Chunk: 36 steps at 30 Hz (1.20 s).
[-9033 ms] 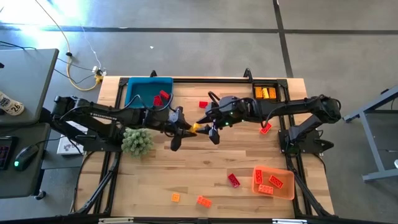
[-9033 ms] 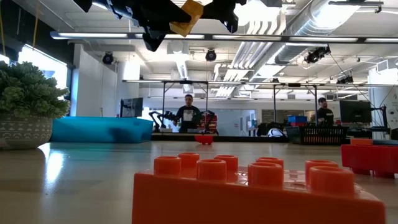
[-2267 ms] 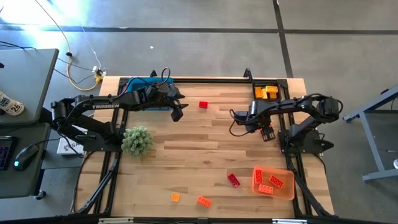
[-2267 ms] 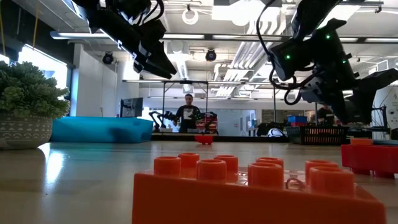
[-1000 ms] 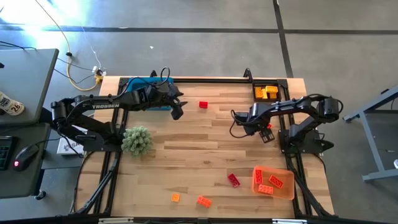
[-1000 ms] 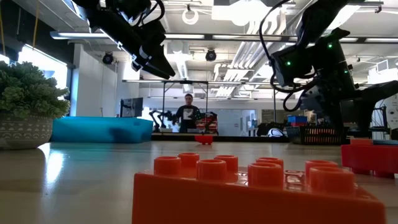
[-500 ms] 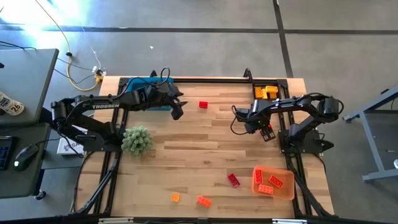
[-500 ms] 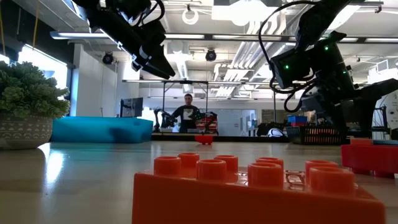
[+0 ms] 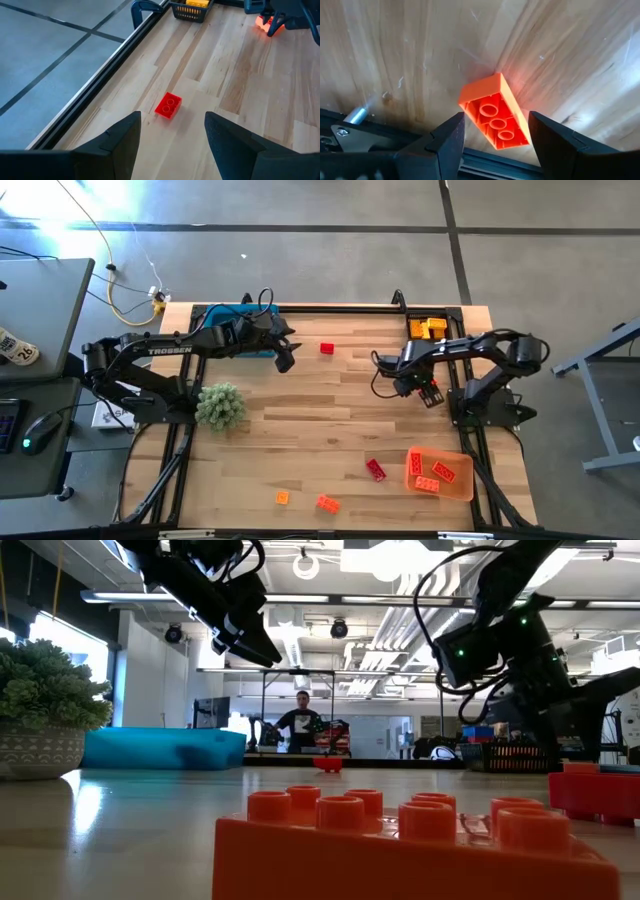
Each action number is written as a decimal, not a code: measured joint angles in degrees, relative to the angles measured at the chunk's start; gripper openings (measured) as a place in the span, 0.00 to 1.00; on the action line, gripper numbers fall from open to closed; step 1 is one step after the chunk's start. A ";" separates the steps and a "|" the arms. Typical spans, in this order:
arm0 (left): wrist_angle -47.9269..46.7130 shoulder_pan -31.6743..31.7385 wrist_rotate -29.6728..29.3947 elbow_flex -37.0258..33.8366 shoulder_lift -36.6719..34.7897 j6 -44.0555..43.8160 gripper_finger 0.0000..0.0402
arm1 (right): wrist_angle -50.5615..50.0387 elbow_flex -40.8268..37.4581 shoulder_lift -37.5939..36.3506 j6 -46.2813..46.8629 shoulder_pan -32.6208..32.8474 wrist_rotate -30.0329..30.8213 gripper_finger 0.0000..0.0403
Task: Sort & place blocks by color
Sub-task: Put the orange game piece into the orange bin
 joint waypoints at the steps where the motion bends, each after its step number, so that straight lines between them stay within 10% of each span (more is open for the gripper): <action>1: 0.00 0.00 0.00 0.00 0.00 0.00 0.52 | 0.01 -0.01 0.15 -0.05 0.00 -0.02 0.51; 15: 0.00 0.00 0.07 0.00 0.00 -0.02 0.52 | 5.94 -6.90 0.13 0.62 1.75 3.66 0.50; 25: -0.01 -0.02 0.01 0.00 0.00 -1.91 0.52 | 7.36 -9.79 -0.06 5.09 1.79 4.42 0.31; 36: 0.00 -0.02 0.00 0.00 0.00 -2.03 0.52 | 6.13 -10.16 0.16 10.95 1.68 6.24 0.49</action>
